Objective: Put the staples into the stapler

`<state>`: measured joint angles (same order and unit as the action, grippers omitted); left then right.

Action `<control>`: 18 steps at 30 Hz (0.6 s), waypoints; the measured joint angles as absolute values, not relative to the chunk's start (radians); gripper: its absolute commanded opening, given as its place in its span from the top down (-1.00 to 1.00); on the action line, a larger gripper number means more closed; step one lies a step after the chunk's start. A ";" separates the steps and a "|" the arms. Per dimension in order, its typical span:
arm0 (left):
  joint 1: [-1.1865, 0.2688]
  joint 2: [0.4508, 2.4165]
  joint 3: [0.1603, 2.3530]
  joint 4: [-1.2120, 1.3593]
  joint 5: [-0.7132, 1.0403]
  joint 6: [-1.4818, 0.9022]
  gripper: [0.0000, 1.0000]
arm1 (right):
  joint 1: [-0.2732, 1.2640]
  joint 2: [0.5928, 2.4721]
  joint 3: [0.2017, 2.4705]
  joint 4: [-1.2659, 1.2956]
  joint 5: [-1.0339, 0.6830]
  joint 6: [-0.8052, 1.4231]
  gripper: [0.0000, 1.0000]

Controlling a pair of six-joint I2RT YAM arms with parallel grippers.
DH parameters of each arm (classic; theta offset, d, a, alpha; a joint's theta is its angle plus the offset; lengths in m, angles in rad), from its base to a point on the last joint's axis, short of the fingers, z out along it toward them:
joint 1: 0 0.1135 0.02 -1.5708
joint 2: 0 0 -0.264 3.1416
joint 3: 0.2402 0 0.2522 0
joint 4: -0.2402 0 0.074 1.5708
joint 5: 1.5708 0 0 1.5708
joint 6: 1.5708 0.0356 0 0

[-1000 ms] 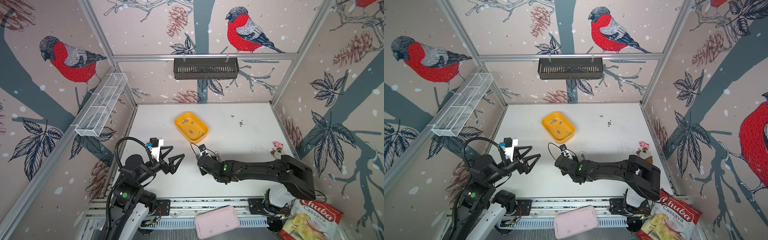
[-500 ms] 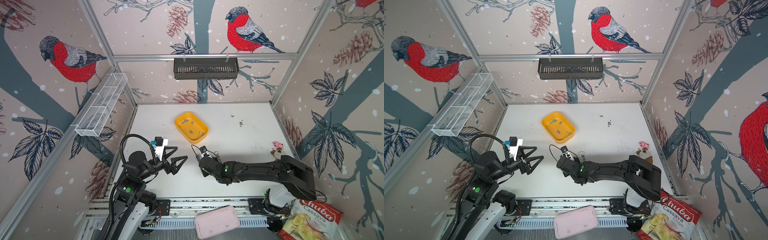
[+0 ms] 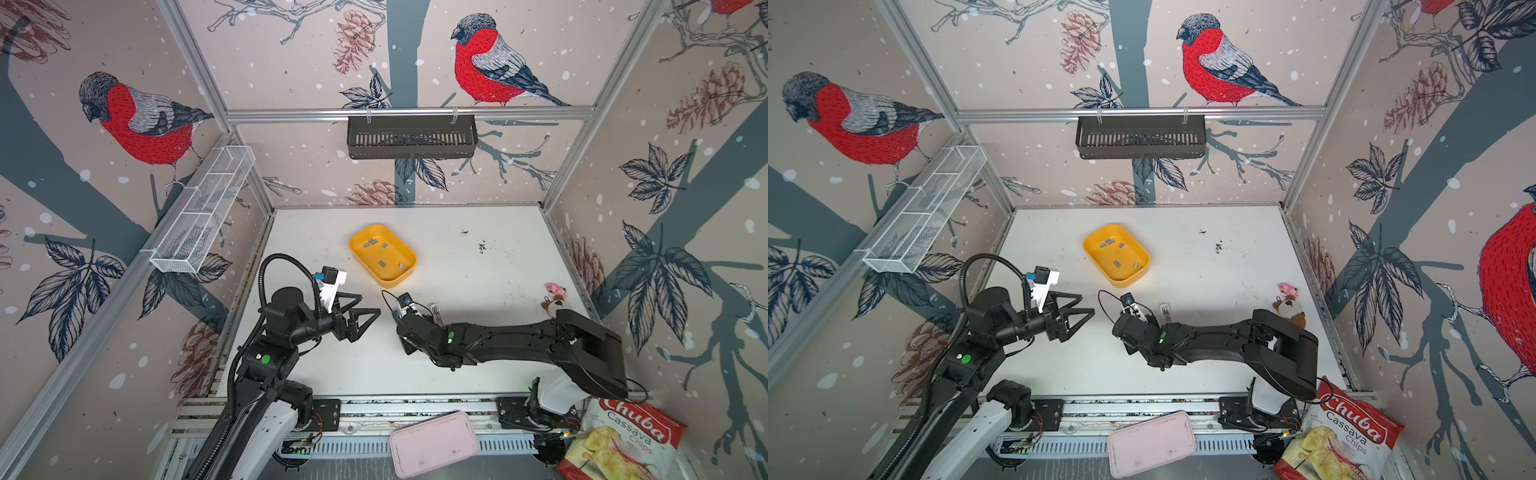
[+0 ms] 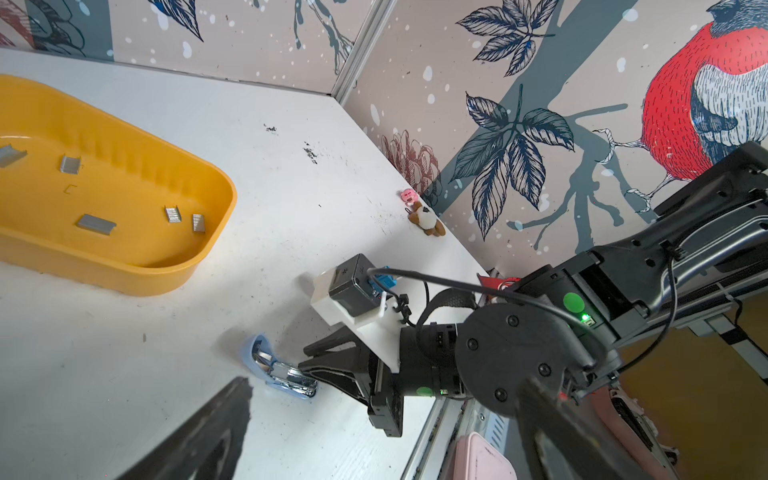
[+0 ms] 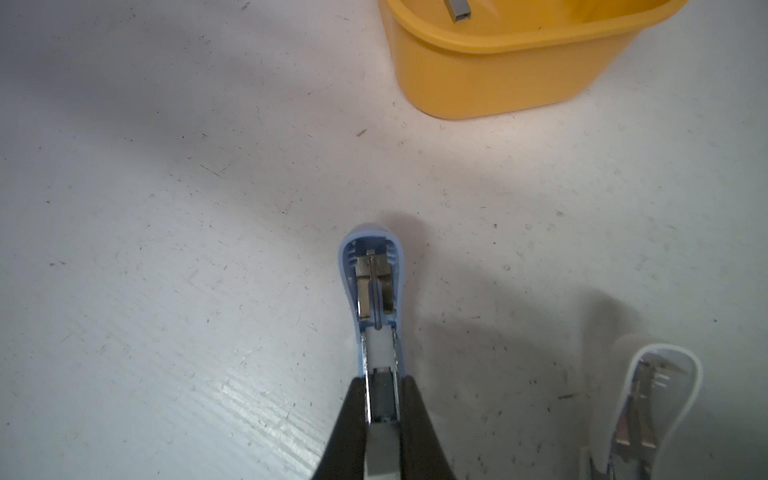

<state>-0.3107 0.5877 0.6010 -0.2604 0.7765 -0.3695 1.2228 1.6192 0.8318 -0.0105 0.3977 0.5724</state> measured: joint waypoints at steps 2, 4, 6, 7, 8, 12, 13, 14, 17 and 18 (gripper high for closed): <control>-0.311 0.605 0.599 -0.266 0.784 -0.369 -0.97 | 1.223 1.623 0.832 -0.004 0.396 0.572 0.76; -0.311 0.612 0.585 -0.273 0.785 -0.370 -0.97 | 1.222 1.626 0.833 0.001 0.395 0.572 0.76; -0.311 0.619 0.582 -0.284 0.781 -0.370 -0.97 | 1.221 1.629 0.833 0.001 0.395 0.572 0.76; -0.311 0.616 0.582 -0.285 0.781 -0.370 -0.97 | 1.221 1.631 0.833 0.001 0.395 0.571 0.76; -0.311 0.609 0.581 -0.281 0.780 -0.370 -0.97 | 1.220 1.633 0.834 0.001 0.393 0.570 0.76; -0.311 0.592 0.575 -0.275 0.780 -0.370 -0.97 | 1.216 1.638 0.835 0.002 0.391 0.569 0.76; -0.311 0.591 0.575 -0.274 0.780 -0.370 -0.97 | 1.217 1.639 0.835 0.002 0.390 0.569 0.76; -0.311 0.590 0.575 -0.274 0.780 -0.370 -0.97 | 1.216 1.641 0.835 0.003 0.389 0.569 0.76; -0.311 0.589 0.574 -0.273 0.781 -0.370 -0.97 | 1.216 1.650 0.837 0.006 0.388 0.569 0.76; -0.311 0.589 0.572 -0.271 0.782 -0.370 -0.97 | 1.216 1.654 0.839 0.006 0.388 0.569 0.76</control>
<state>-0.3107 0.5888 0.5724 -0.2714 0.7818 -0.3702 1.2156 1.6535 0.8387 0.0059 0.3882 0.5686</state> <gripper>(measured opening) 0.986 0.146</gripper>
